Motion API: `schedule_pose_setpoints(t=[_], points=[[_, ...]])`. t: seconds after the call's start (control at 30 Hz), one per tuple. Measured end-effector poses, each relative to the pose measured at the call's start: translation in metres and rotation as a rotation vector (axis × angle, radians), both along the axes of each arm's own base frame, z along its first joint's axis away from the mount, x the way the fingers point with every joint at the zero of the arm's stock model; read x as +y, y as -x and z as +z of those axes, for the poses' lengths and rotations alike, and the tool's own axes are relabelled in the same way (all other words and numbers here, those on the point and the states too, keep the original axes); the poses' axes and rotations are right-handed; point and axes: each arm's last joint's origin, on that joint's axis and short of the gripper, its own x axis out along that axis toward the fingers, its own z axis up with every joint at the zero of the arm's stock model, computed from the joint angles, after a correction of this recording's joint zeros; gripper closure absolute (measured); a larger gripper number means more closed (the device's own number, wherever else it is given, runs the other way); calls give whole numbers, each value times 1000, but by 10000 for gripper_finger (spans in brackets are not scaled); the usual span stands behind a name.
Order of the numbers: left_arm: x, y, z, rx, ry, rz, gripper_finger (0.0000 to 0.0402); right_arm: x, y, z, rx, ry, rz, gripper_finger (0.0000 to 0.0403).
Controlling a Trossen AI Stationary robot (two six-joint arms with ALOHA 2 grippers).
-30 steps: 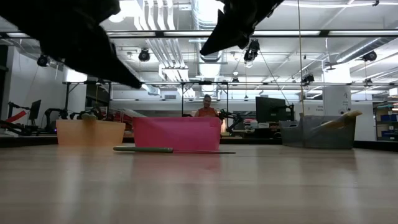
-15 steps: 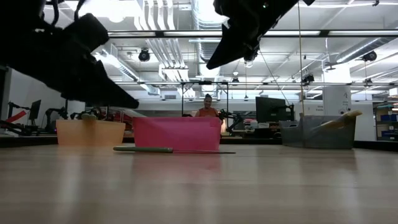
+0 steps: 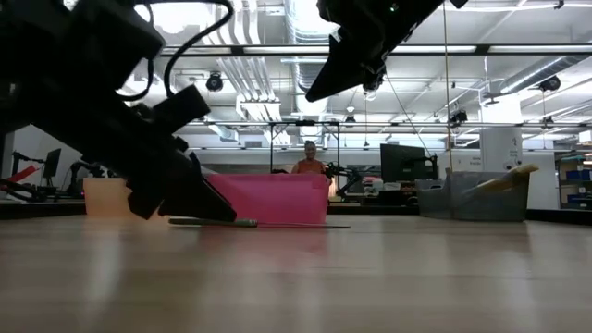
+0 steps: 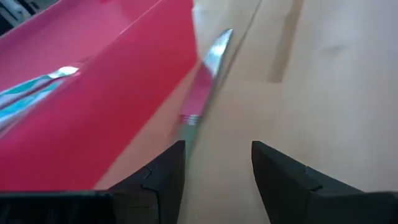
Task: Sort silverware by color (type)
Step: Put the green table knife into the orange bin
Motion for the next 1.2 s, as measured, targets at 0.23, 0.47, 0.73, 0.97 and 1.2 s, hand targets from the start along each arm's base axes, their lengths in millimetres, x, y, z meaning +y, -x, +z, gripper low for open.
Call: schedule_pose_setpoints(t=[0.23,0.47,0.73,0.97,1.2], points=[[14,-3,-2,52,-8,-38,238,-1,0,0,2,7,1,394],[19,-4,-3,69,-5,-50,238,-1,0,0,2,6,1,394],[15,-6,-3,74,73,-120,238,-1,0,0,1,2,-2,394],[-2,-11,4,71,160,-250,238,-1,0,0,-4,-14,-13,394],[-5,-12,7,50,110,-217,238,-1,0,0,-5,-16,-15,394]])
